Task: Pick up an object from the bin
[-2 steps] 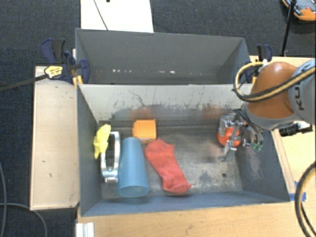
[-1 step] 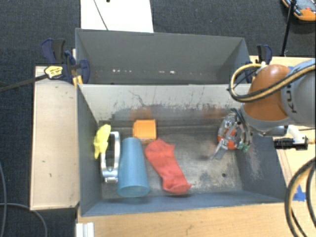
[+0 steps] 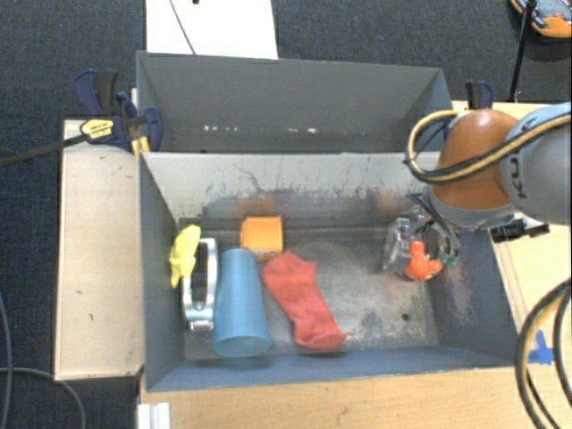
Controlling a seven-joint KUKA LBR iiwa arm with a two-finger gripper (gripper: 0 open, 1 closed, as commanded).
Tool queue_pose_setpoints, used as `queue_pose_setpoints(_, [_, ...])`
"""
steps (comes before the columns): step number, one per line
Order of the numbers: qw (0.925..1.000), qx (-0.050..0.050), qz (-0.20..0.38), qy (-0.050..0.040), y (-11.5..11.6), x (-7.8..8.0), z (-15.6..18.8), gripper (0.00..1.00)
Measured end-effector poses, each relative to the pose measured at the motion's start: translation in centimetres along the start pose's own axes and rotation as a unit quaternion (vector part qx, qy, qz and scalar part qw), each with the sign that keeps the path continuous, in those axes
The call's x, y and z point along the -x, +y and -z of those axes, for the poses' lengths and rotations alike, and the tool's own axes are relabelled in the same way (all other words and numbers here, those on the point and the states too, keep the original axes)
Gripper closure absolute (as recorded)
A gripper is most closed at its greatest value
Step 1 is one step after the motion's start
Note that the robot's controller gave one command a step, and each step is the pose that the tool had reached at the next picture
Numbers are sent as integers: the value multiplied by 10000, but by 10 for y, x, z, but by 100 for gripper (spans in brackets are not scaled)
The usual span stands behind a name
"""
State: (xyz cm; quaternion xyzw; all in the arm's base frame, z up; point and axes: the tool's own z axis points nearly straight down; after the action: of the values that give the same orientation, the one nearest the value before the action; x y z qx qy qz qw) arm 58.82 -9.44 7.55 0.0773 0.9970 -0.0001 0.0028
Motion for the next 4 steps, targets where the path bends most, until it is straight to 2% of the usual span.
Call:
queue_pose_setpoints(2, [10000, 3, -78, 18, -2, -3, -1, 100])
queue_pose_setpoints(3, [9980, 8, -639, 29, -17, -27, 16, 100])
queue_pose_setpoints(4, [9994, 95, -329, 41, -33, -9, 35, 100])
